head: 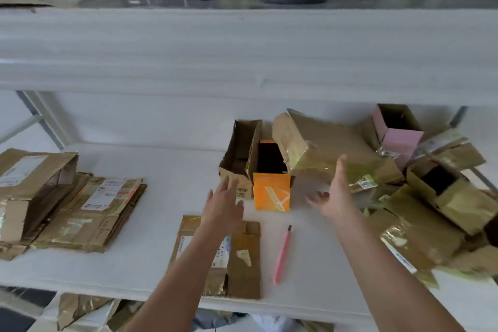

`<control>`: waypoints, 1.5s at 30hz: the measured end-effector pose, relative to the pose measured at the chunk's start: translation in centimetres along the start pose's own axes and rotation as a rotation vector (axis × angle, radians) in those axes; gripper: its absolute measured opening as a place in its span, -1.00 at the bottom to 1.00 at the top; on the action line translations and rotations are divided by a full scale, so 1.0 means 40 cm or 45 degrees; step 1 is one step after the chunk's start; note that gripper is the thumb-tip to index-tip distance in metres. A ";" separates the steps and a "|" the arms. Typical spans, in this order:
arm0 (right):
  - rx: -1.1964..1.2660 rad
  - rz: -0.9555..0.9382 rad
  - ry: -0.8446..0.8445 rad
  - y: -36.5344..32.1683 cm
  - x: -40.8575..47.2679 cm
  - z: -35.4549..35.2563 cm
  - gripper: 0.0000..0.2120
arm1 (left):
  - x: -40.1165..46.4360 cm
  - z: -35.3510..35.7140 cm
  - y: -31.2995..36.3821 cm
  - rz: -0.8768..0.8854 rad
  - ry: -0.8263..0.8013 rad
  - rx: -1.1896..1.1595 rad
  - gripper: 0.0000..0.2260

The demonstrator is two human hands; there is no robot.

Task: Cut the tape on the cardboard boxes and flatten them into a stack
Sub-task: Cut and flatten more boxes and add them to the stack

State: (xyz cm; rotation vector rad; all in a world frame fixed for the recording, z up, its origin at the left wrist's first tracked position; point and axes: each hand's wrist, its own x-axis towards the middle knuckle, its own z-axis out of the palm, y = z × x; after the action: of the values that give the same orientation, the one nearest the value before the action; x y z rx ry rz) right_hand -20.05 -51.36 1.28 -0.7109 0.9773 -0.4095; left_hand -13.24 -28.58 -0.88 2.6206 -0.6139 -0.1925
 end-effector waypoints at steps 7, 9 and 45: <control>-0.038 0.183 -0.200 -0.087 0.033 0.029 -0.14 | 0.026 -0.022 0.171 0.151 0.027 0.007 -0.45; 0.007 0.174 -0.243 -0.093 0.041 0.019 -0.24 | 0.022 -0.028 0.175 0.175 0.043 -0.032 -0.47; -1.831 -1.124 -0.946 0.271 -0.147 0.068 -0.35 | -0.222 0.037 -0.062 -0.887 0.100 -1.422 -0.55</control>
State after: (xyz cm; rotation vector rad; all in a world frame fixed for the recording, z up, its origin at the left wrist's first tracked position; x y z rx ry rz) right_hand -20.66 -39.14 -1.85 -2.4190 0.0261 -0.0829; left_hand -20.52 -23.13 -3.01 1.6107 0.3978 -0.4695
